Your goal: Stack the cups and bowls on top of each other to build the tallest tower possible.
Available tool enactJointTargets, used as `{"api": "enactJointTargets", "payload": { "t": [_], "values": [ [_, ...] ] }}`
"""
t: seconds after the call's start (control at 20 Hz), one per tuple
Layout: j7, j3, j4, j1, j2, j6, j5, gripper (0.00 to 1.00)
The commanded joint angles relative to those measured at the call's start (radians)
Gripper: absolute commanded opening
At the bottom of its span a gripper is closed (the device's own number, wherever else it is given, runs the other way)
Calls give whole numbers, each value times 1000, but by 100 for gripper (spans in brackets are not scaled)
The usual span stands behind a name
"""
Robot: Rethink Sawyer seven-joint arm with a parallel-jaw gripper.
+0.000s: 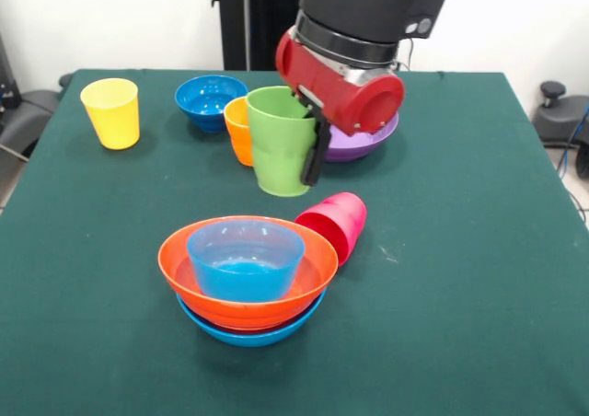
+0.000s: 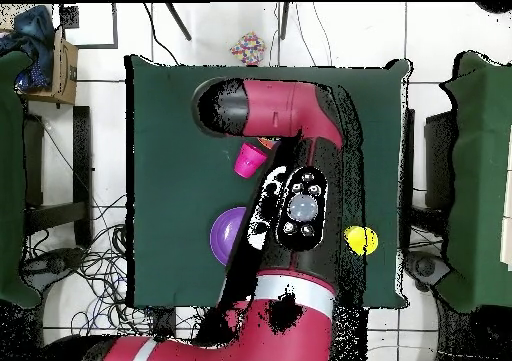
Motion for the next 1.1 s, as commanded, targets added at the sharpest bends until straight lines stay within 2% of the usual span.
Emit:
{"api": "enactJointTargets", "payload": {
  "t": [0.05, 0.4, 0.7, 1.1],
  "values": [
    [-19, 45, 53, 24, 54, -78, -69, 0],
    [-10, 65, 72, 4, 68, -90, -37, 0],
    [-63, 70, 59, -7, 77, -65, -56, 0],
    [-94, 91, 79, -45, 76, -114, -63, 0]
  ]
}}
